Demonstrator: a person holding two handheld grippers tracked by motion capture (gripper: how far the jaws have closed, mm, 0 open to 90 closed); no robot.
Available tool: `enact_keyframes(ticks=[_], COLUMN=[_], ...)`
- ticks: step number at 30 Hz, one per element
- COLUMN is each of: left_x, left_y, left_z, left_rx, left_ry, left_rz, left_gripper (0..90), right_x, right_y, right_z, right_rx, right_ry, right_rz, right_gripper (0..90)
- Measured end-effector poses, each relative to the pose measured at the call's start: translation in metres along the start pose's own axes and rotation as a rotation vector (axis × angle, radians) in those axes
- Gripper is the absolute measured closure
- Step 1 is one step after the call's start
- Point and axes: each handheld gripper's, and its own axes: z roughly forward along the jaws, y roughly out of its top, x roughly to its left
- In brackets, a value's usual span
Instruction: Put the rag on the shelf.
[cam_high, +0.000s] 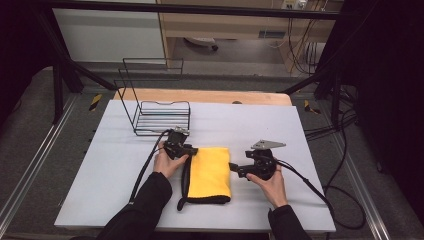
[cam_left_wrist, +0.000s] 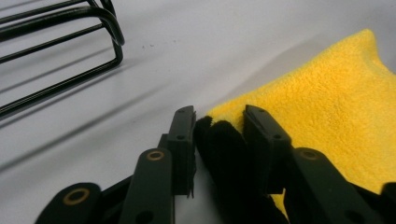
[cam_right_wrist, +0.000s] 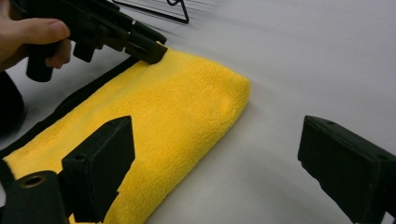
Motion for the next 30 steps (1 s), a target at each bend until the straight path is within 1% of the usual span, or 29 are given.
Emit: enact_keyframes(ticks=[5, 6, 7, 8, 9, 11, 12, 14, 17, 18, 19, 21, 23, 25, 26, 27, 28, 30], left_x=[0.001, 0.002, 0.001, 0.001, 0.000, -0.001, -0.002, -0.002, -0.003, -0.003, -0.003, -0.003, -0.002, -0.002, -0.001, -0.001, -0.001, -0.001], left_y=[0.000, 0.000, 0.000, 0.000, 0.000, -0.001, -0.001, -0.002, -0.002, -0.002, -0.002, -0.002, -0.002, -0.002, -0.002, -0.002, -0.002, -0.002], left_z=[0.000, 0.000, 0.000, 0.000, 0.000, 0.000, 0.000, 0.000, 0.001, 0.001, 0.001, 0.001, 0.001, 0.001, 0.001, 0.001, 0.001, 0.001], left_rx=[0.004, 0.004, 0.004, 0.005, 0.005, -0.004, -0.007, -0.010, -0.014, -0.011, -0.012, -0.010, -0.007, -0.014, -0.009, -0.008, -0.009, -0.008], left_ry=[-0.028, -0.029, -0.028, -0.025, -0.020, -0.015, -0.012, -0.007, -0.006, -0.005, -0.002, -0.002, -0.010, -0.012, -0.013, -0.013, -0.014, -0.017], left_rz=[-0.030, -0.033, -0.028, -0.017, -0.006, 0.006, 0.013, 0.014, 0.019, 0.029, 0.035, 0.037, 0.035, 0.031, 0.036, 0.039, 0.040, 0.043], left_gripper=[75.3, 75.3, 75.7, 76.2, 76.2, 76.3, 76.3, 76.2, 76.1, 76.0, 76.0, 75.9, 75.9, 75.8, 75.7, 75.7, 75.6, 75.5], right_x=[-0.004, -0.005, -0.007, -0.010, -0.010, -0.013, -0.014, -0.017, -0.022, -0.022, -0.022, -0.020, -0.019, -0.019, -0.019, -0.018, -0.018, -0.018], right_y=[0.011, 0.013, 0.015, 0.019, 0.019, 0.022, 0.023, 0.024, 0.023, 0.021, 0.021, 0.019, 0.017, 0.015, 0.014, 0.014, 0.014, 0.014], right_z=[0.020, 0.024, 0.028, 0.035, 0.035, 0.042, 0.045, 0.050, 0.055, 0.059, 0.059, 0.062, 0.065, 0.068, 0.069, 0.069, 0.069, 0.070], right_rx=[0.011, 0.012, 0.015, 0.021, 0.021, 0.025, 0.027, 0.021, 0.053, 0.064, 0.064, 0.058, 0.061, 0.075, 0.079, 0.078, 0.084, 0.093], right_ry=[-0.004, -0.008, -0.010, -0.021, -0.021, -0.037, -0.038, -0.047, -0.072, -0.062, -0.062, -0.041, -0.036, -0.034, -0.030, -0.027, -0.012, -0.002], right_rz=[0.019, 0.025, 0.036, 0.042, 0.042, 0.046, 0.051, 0.074, 0.084, 0.089, 0.089, 0.099, 0.100, 0.089, 0.097, 0.096, 0.108, 0.130], right_gripper=[17.6, 20.3, 22.3, 27.0, 27.0, 31.3, 34.3, 38.8, 44.4, 46.6, 46.6, 50.7, 53.4, 56.9, 58.6, 62.6, 65.8, 69.8])
